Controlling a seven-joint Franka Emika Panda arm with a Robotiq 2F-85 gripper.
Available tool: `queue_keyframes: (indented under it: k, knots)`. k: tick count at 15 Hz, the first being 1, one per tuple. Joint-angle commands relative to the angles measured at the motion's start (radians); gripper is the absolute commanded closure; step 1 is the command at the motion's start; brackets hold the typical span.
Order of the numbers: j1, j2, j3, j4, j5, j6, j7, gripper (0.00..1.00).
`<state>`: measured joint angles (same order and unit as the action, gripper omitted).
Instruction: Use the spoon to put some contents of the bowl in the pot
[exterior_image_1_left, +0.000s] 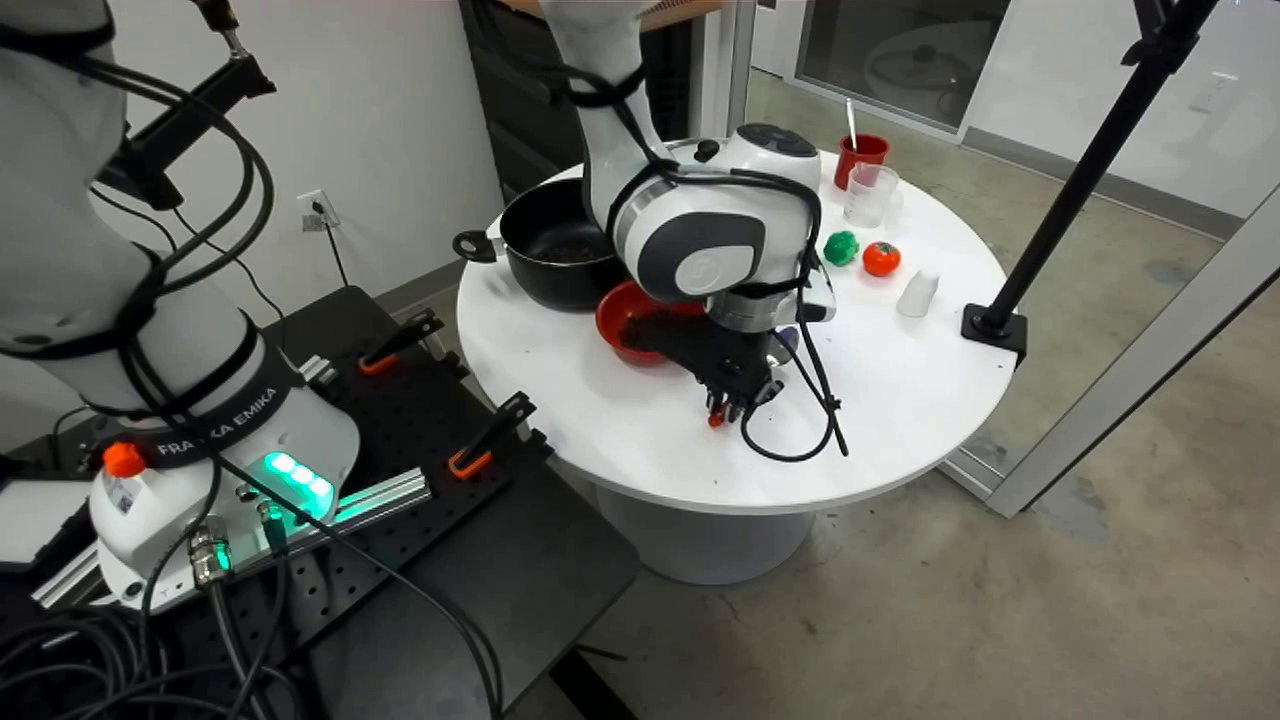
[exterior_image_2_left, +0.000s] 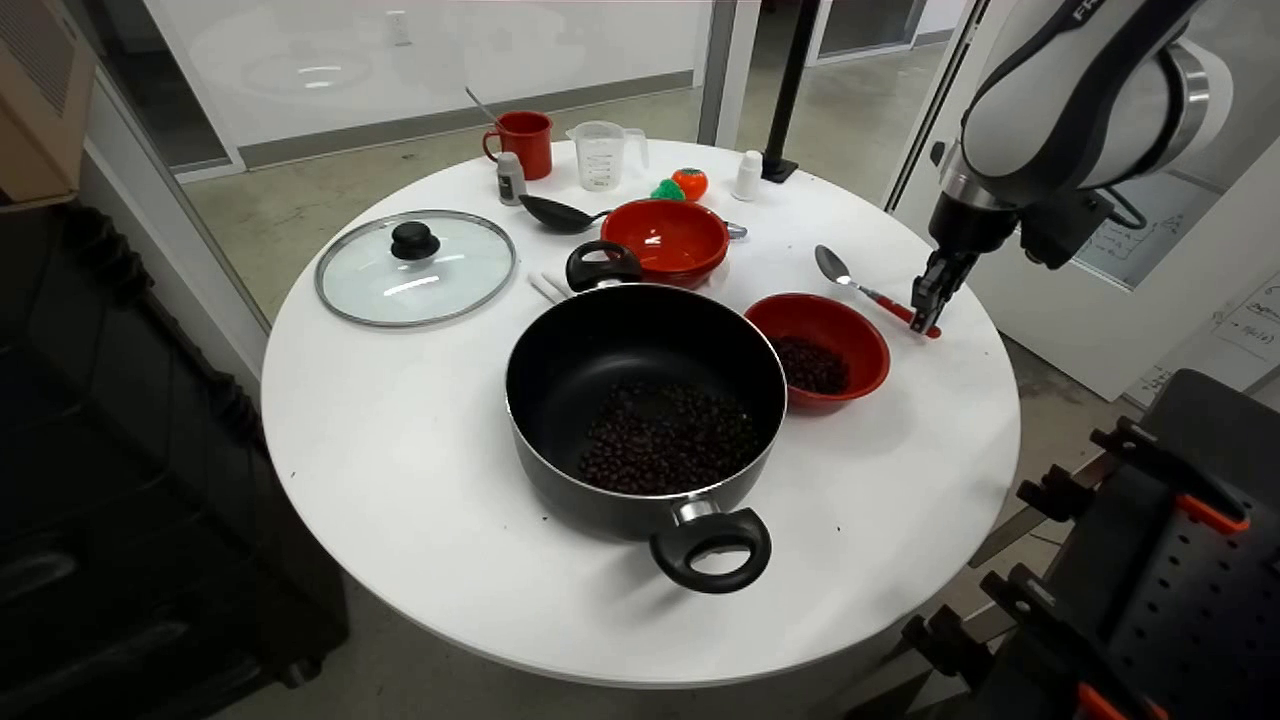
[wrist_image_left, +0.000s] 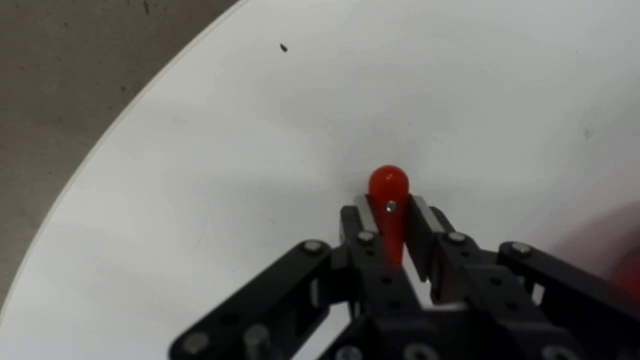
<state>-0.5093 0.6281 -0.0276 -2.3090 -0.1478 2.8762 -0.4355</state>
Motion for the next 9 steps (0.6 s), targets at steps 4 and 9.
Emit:
queue_keyframes:
  k: [4,9]
  knots:
    - [0.019,-0.091,0.029,0.032,0.07,-0.155,-0.007,0.95]
    - [0.013,-0.233,0.054,0.031,0.155,-0.219,-0.039,0.95]
